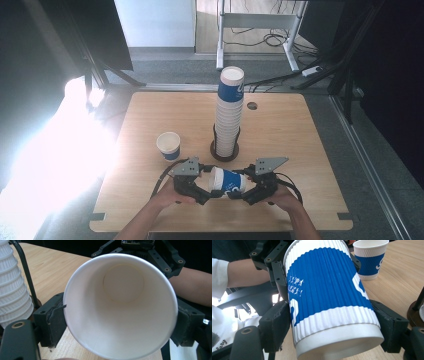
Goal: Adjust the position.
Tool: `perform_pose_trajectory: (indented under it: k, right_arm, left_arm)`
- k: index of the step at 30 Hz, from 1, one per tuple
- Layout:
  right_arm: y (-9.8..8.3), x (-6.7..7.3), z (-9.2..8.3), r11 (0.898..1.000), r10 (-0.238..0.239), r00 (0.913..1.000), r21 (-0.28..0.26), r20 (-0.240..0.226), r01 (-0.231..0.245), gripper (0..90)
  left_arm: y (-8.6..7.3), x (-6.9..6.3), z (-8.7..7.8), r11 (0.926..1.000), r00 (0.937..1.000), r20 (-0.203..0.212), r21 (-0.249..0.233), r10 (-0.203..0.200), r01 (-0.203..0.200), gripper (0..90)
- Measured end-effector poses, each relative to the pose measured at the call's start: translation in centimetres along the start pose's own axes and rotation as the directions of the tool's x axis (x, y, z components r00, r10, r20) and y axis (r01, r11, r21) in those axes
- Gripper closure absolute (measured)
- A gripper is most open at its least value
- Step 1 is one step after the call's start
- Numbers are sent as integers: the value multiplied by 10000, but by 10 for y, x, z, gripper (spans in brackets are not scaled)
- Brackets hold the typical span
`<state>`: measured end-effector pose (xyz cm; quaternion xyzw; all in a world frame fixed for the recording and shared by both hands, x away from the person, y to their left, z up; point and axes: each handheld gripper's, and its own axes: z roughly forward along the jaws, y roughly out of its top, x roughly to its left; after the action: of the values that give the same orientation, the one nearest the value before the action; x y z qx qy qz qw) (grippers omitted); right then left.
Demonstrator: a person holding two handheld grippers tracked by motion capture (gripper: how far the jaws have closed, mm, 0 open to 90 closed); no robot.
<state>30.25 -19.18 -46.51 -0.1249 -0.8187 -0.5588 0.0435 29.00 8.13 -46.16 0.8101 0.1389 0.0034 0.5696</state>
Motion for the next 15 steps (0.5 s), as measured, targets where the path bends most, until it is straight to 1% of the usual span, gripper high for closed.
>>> perform_pose_trajectory:
  k: [8, 12, 15]
  right_arm:
    - [0, 0, 0, 10000, 53, 9999, -17, 146, -53, 198]
    - [1, -1, -1, 9999, 134, 9991, -73, 392, -131, 182]
    - [1, -1, -2, 9998, 125, 9989, -140, 443, -119, 183]
  left_arm:
    - [3, 0, -3, 9999, 9999, -45, -20, 103, -103, 158]
    - [6, 1, -6, 9998, 9996, -206, 111, 189, -186, 160]
    - [9, 2, -10, 9997, 9995, -258, 126, 189, -185, 161]
